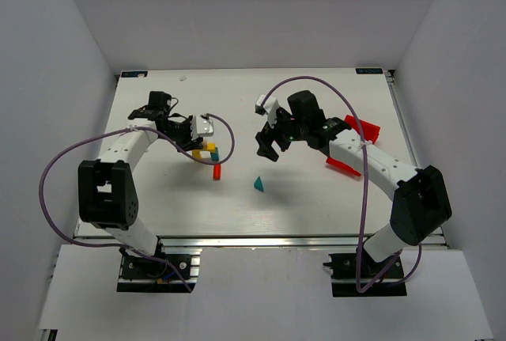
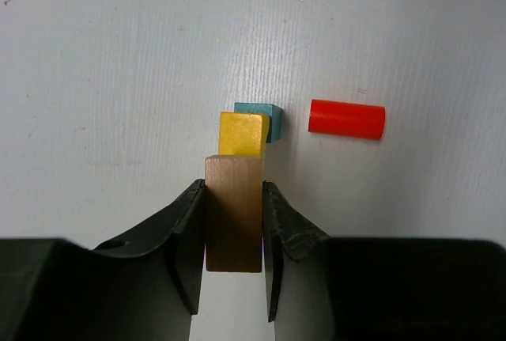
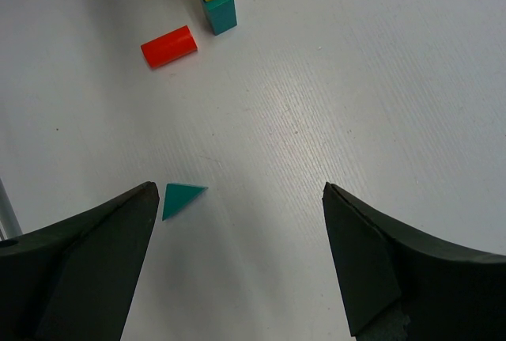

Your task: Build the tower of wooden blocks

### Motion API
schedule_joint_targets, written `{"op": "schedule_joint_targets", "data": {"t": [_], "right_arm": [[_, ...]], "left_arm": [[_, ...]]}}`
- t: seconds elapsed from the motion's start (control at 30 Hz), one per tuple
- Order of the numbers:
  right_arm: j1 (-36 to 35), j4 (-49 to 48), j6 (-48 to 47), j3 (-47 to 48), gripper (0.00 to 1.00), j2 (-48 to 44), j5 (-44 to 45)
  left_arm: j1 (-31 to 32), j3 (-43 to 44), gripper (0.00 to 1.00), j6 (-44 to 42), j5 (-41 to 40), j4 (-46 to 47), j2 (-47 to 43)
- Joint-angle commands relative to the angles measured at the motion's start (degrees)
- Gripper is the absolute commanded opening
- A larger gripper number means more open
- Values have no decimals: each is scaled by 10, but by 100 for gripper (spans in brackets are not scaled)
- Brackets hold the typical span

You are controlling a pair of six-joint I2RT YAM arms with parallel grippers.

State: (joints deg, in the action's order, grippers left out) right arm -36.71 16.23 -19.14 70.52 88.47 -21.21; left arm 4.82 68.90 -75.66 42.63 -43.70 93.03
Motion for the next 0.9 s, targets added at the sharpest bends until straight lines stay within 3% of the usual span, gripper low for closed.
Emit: {"op": "schedule_joint_targets", "data": {"t": [0.0,0.87], "right_arm": [[2,-4,-6,28,89,-1,-10],[4,11,-20,30,89,3,-12]], "left_arm": [[-3,24,0,-11,25,-9,4],[1,66,2,-37,45,-50,48]]}}
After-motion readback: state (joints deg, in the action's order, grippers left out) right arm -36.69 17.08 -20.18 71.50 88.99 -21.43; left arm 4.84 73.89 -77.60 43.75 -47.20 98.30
